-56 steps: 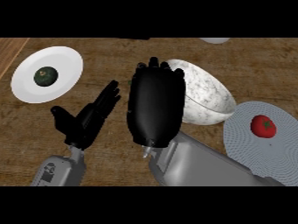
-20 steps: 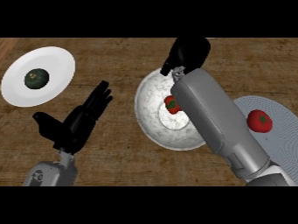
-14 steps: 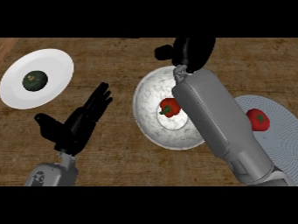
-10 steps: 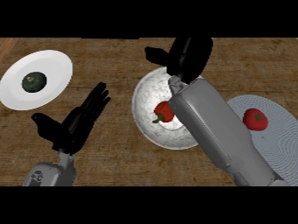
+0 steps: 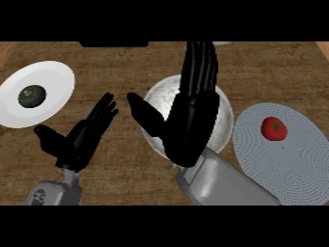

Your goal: Pick the bell pepper from the placemat and place it in the bowl

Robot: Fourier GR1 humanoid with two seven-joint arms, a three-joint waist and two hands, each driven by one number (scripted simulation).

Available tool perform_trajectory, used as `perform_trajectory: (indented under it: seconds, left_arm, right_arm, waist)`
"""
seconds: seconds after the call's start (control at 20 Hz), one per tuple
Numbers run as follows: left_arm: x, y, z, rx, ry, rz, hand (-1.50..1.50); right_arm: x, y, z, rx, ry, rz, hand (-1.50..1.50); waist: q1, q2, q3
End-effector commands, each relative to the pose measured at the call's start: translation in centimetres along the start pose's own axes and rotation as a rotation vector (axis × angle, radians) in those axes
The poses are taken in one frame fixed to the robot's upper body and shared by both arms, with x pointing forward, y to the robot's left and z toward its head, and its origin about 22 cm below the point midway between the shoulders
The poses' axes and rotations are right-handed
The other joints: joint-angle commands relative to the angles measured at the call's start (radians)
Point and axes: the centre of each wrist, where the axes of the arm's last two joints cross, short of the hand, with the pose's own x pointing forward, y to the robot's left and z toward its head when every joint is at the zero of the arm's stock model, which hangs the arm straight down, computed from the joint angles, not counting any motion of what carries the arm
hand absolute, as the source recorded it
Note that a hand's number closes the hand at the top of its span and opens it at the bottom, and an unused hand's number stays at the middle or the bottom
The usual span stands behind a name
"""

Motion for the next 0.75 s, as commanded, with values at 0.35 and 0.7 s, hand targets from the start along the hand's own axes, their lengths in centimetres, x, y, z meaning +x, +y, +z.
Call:
perform_trajectory:
  seconds: [0.35,0.7]
  left_arm:
    - [-0.3,0.9,0.6,0.026,0.015,-0.003,0.0]
    - [-0.5,0.9,0.7,0.037,0.004,0.003,0.0]
  right_arm:
    - [1.4,-5.6,11.3,0.107,0.031,-0.113,1.5]
    - [0.6,-7.1,17.0,0.282,0.125,-0.083,1.5]
  waist:
    - [-0.032,-0.02,0.0]
    - [-0.034,-0.009,0.001]
